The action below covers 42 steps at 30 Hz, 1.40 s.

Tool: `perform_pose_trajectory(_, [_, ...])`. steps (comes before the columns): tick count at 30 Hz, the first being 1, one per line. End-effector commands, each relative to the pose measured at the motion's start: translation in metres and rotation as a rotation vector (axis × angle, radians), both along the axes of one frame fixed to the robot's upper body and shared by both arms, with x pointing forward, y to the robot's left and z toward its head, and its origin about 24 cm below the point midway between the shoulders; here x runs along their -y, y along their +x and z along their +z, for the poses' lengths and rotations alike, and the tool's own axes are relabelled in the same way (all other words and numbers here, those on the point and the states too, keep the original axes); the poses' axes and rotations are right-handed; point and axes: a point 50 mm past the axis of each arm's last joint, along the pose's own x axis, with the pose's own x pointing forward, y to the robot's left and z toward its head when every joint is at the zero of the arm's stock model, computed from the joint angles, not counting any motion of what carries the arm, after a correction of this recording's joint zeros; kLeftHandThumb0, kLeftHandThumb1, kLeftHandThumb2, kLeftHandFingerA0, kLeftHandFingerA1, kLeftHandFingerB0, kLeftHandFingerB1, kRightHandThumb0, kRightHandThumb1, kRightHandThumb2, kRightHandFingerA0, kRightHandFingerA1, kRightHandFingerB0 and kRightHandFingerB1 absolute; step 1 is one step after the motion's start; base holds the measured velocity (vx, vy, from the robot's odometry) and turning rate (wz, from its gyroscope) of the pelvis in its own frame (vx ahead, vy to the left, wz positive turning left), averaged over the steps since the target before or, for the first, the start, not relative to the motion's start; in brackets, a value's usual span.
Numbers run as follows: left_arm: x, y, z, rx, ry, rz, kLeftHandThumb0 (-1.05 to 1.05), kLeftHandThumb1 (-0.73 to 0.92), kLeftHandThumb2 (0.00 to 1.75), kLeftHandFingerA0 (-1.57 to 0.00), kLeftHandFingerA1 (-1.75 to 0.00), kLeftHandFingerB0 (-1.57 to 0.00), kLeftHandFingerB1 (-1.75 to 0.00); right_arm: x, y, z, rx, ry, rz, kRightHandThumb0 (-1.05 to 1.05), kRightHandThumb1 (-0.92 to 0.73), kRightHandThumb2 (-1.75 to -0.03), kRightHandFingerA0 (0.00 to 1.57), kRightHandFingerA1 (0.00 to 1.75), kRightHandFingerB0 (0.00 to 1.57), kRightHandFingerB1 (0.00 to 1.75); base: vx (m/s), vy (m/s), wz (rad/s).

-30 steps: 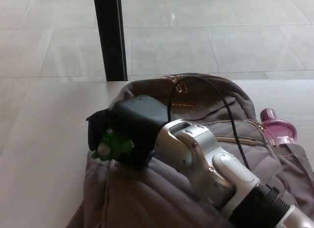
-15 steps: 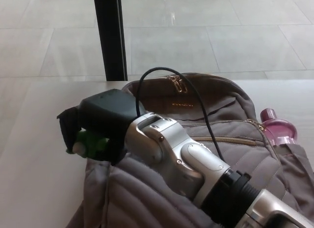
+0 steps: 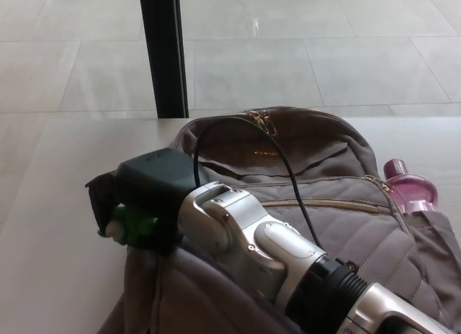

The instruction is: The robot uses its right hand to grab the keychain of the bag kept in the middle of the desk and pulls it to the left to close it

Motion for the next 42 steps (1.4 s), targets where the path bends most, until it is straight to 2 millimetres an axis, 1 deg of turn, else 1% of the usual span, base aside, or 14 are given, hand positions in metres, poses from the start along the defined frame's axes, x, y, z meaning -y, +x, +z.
perform_pose_trajectory(1, [0.001, 0.0, 0.0, 0.0, 0.0, -0.023, -0.93, 0.92, 0.88, -0.62, -0.61, -0.57, -0.53, -0.039, -0.022, 0.009, -0.017, 0.099, 0.067, -0.37, -0.53, -1.13, 1.0, 1.75, 0.79, 1.49, 0.0, 0.0, 0.0])
perform_pose_trajectory(6, [0.001, -0.001, 0.001, 0.006, -0.005, -0.02, -0.95, 0.92, 0.87, -0.63, -0.61, -0.58, -0.53, -0.048, -0.024, 0.016, -0.004, 0.11, 0.08, -0.37, -0.57, -1.09, 0.92, 1.75, 0.72, 1.27, 0.0, 0.0, 0.0])
perform_pose_trajectory(7, [0.0, -0.001, 0.001, 0.004, -0.008, -0.022, -0.94, 0.92, 0.89, -0.61, -0.6, -0.53, -0.51, -0.051, -0.025, 0.019, 0.008, 0.11, 0.088, -0.38, -0.59, -1.03, 0.95, 1.75, 0.71, 1.14, 0.0, 0.0, 0.0])
perform_pose_trajectory(12, [0.0, 0.0, 0.0, 0.006, -0.016, -0.002, -0.93, 0.92, 0.9, -0.61, -0.61, -0.53, -0.51, -0.058, -0.025, 0.026, 0.015, 0.144, 0.092, -0.37, -0.56, -1.05, 0.95, 1.75, 0.75, 1.22, 0.0, 0.0, 0.0])
perform_pose_trajectory(20, [0.002, 0.003, -0.001, 0.008, -0.022, -0.008, -0.9, 0.92, 0.86, -0.63, -0.63, -0.54, -0.52, -0.069, -0.027, 0.039, 0.015, 0.148, 0.105, -0.4, -0.63, -0.94, 0.88, 1.74, 0.69, 1.05, 0.0, 0.0, 0.0])
perform_pose_trajectory(25, [0.004, 0.006, -0.001, 0.016, -0.017, -0.014, -0.91, 0.92, 0.88, -0.65, -0.63, -0.54, -0.51, -0.074, -0.031, 0.037, 0.024, 0.166, 0.104, -0.4, -0.57, -1.02, 0.88, 1.74, 0.7, 1.18, 0.0, 0.0, 0.0])
perform_pose_trajectory(26, [0.004, 0.006, -0.002, 0.012, -0.023, -0.013, -0.89, 0.92, 0.85, -0.65, -0.62, -0.57, -0.52, -0.077, -0.034, 0.034, -0.003, 0.154, 0.093, -0.41, -0.65, -0.99, 0.82, 1.56, 0.67, 1.09, 0.0, 0.0, 0.0])
perform_pose_trajectory(27, [0.006, 0.008, -0.002, 0.016, -0.021, -0.021, -0.9, 0.92, 0.84, -0.64, -0.62, -0.57, -0.52, -0.079, -0.037, 0.03, -0.004, 0.153, 0.094, -0.43, -0.62, -1.05, 0.9, 1.63, 0.76, 1.23, 0.0, 0.0, 0.0])
perform_pose_trajectory(29, [0.007, 0.011, -0.003, 0.019, -0.02, -0.027, -0.9, 0.92, 0.84, -0.64, -0.62, -0.57, -0.52, -0.078, -0.038, 0.029, -0.002, 0.153, 0.092, -0.43, -0.62, -1.05, 0.9, 1.63, 0.76, 1.23, 0.0, 0.0, 0.0])
perform_pose_trajectory(30, [0.008, 0.014, -0.003, 0.02, -0.023, -0.035, -0.92, 0.92, 0.85, -0.63, -0.61, -0.55, -0.51, -0.081, -0.041, 0.023, -0.084, 0.146, 0.057, -0.46, -0.7, -0.97, 0.83, 1.62, 0.66, 1.23, 0.0, 0.0, 0.0])
perform_pose_trajectory(33, [0.011, 0.018, -0.005, 0.025, -0.032, -0.036, -0.94, 0.92, 0.83, -0.62, -0.62, -0.57, -0.52, -0.086, -0.049, 0.011, -0.076, 0.146, 0.057, -0.44, -0.6, -1.06, 0.95, 1.75, 0.75, 1.5, 0.0, 0.0, 0.0])
perform_pose_trajectory(39, [0.014, 0.021, -0.006, 0.025, -0.028, -0.045, -0.97, 0.92, 0.83, -0.63, -0.61, -0.57, -0.51, -0.091, -0.061, -0.007, -0.119, 0.115, 0.076, -0.42, -0.55, -1.13, 0.96, 1.75, 0.75, 1.58, 0.0, 0.0, 0.0])
perform_pose_trajectory(41, [0.013, 0.022, -0.005, 0.035, -0.027, -0.047, -0.95, 0.92, 0.84, -0.63, -0.63, -0.55, -0.51, -0.095, -0.066, -0.009, -0.139, 0.121, 0.089, -0.45, -0.61, -0.99, 1.04, 1.75, 0.77, 1.68, 0.0, 0.0, 0.0])
perform_pose_trajectory(42, [0.013, 0.021, -0.005, 0.034, -0.025, -0.046, -0.99, 0.92, 0.87, -0.65, -0.64, -0.59, -0.53, -0.096, -0.067, -0.01, -0.15, 0.121, 0.095, -0.44, -0.63, -1.0, 1.01, 1.75, 0.76, 1.62, 0.0, 0.0, 0.0])
